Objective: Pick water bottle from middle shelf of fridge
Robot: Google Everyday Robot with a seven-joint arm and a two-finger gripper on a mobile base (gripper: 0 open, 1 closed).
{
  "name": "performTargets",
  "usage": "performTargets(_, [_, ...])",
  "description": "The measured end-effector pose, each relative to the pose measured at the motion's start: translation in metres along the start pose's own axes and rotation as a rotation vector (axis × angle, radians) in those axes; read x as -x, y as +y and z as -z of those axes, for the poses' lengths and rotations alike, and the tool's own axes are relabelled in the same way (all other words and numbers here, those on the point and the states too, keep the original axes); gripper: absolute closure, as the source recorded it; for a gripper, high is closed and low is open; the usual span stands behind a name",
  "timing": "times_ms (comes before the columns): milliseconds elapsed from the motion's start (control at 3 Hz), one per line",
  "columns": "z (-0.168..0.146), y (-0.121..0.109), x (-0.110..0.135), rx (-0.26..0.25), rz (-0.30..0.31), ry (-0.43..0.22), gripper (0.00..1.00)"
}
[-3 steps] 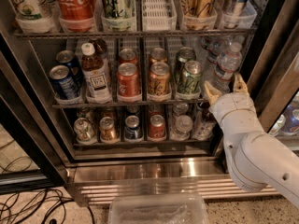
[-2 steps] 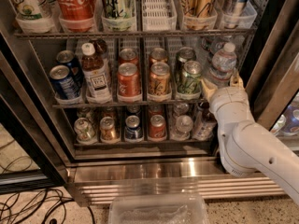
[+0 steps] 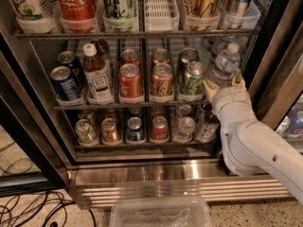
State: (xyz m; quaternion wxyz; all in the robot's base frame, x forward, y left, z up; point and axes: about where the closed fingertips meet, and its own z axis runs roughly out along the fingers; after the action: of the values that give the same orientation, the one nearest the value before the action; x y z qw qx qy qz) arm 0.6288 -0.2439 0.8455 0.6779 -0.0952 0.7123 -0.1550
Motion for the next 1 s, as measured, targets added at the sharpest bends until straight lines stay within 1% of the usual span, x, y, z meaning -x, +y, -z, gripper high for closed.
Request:
performTargets(333, [-0.0020,0.0025,-0.0029,0.018,-0.004,0.007,0.55])
performTargets(667, [-0.0020,0.0025,-0.0029,0.018,-0.004,0.007,0.78])
performTargets(1000, [-0.0020,0.0025,-0.0029,0.018,-0.004,0.007,0.99])
